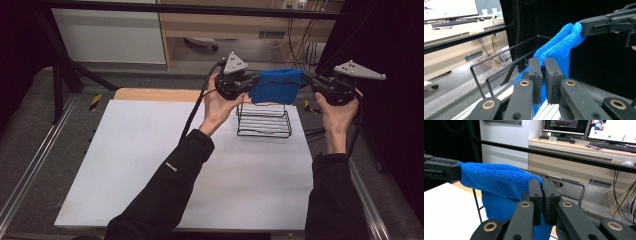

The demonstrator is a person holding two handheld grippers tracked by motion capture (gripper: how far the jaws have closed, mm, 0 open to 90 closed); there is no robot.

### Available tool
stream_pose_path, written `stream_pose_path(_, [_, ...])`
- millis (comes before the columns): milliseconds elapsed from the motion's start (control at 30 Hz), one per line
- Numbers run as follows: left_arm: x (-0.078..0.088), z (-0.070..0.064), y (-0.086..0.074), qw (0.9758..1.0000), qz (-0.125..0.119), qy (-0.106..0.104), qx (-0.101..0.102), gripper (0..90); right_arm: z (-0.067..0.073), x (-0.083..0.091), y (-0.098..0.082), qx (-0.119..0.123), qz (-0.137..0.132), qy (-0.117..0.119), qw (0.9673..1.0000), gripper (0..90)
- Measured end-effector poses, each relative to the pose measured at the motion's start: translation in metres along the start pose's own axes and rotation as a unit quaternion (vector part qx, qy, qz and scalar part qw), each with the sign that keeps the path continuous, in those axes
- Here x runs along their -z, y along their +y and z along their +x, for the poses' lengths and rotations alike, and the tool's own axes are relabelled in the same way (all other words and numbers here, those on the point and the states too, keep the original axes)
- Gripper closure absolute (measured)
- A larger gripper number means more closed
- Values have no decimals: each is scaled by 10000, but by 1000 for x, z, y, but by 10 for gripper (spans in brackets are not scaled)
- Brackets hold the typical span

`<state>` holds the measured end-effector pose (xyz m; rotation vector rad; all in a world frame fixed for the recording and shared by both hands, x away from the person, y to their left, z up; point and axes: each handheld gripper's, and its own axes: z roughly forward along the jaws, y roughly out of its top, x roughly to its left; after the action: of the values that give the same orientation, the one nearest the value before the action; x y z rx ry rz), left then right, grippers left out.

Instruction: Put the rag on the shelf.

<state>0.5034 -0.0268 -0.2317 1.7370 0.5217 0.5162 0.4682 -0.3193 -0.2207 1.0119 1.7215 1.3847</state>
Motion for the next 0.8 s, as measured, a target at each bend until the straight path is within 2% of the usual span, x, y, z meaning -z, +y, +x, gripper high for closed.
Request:
stream_pose_path(367, [-5, -7, -14, 9995, 262, 0, -152, 838, 5, 3, -12, 117, 260, 122, 9995, 872])
stream_pose_path(567, [-6, -6, -23, 9989, 447, -51, -141, 821, 6, 2, -20, 127, 416, 221, 9988, 870])
stream_pose_path(700, [-2, -7, -24, 9985, 534, -97, -119, 773, 7, 0, -24, 182, 524, 257, 9981, 867])
stream_pose_path(800, [5, -7, -22, 9987, 473, -192, -32, 722, 6, 0, -26, 198, 542, 256, 9980, 866])
